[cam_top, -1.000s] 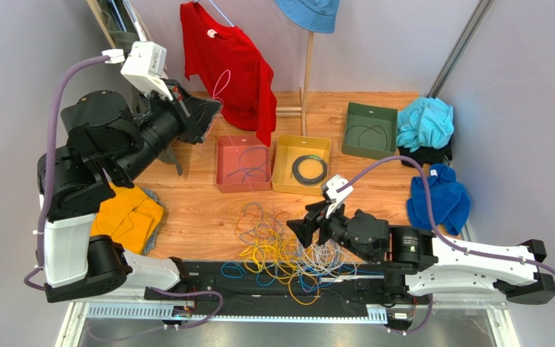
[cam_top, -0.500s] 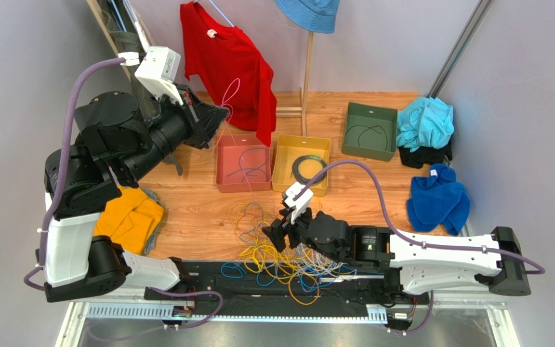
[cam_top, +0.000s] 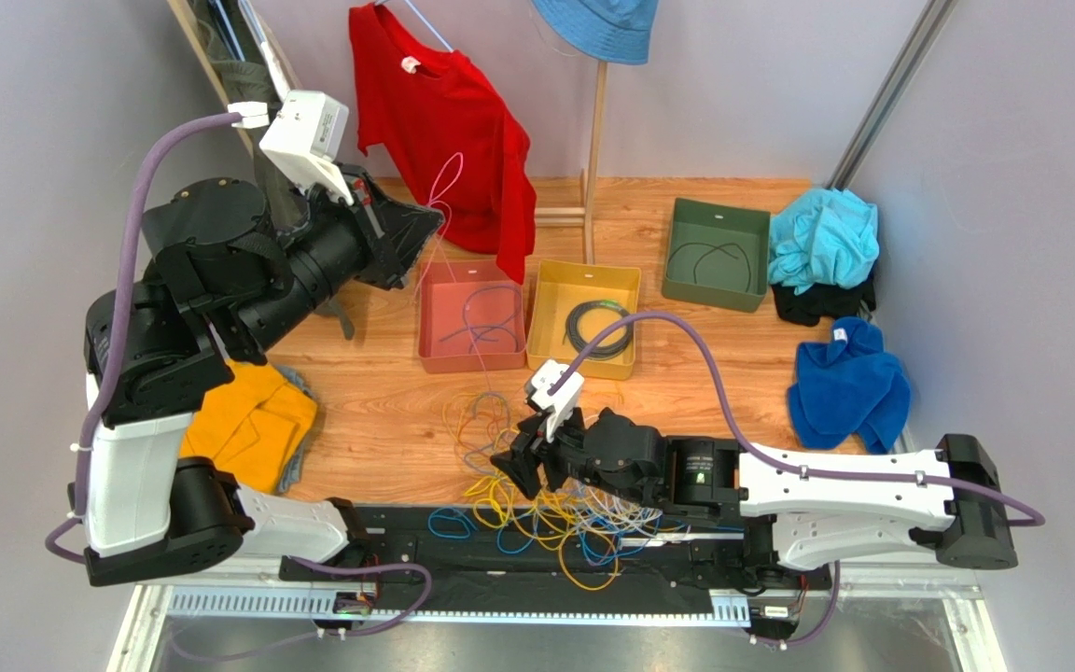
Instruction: Untangle the cables
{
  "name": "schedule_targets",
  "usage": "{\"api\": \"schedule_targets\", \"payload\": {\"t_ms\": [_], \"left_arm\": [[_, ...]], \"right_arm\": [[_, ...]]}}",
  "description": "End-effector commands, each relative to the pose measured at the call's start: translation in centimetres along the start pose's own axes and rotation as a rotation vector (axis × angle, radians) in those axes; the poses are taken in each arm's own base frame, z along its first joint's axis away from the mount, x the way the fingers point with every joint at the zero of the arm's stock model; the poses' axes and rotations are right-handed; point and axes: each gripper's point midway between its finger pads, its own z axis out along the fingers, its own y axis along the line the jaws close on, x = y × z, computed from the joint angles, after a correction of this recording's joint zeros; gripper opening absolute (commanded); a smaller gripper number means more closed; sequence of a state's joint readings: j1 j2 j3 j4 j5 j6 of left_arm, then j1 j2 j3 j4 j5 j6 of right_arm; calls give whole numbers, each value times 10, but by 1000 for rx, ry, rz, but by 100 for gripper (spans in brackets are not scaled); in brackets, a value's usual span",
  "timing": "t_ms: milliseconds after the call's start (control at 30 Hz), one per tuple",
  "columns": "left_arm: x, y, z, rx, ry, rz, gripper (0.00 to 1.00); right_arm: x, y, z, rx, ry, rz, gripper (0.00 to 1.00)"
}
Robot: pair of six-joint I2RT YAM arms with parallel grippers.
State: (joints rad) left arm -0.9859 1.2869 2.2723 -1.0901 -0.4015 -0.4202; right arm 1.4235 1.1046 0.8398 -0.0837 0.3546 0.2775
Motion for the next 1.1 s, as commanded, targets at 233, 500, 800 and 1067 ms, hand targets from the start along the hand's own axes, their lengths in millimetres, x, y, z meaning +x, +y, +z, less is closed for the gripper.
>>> {"api": "schedule_targets", "payload": {"t_ms": [233,500,800,1067], "left_arm": [[7,3,-18,33,13,-23,0],[105,29,-14,24,96,-106,0],[214,34,-2,95,228,-224,81],[262,52,-7,57,267,-308,96]], "right_arm": [[-31,-2,22,83,-62,-13,0],[-127,-59,-34,269,-260,74,0],[-257,-93,-105,419,-464,100,0],[-324,-136,-140,603,-515,76,0]]}}
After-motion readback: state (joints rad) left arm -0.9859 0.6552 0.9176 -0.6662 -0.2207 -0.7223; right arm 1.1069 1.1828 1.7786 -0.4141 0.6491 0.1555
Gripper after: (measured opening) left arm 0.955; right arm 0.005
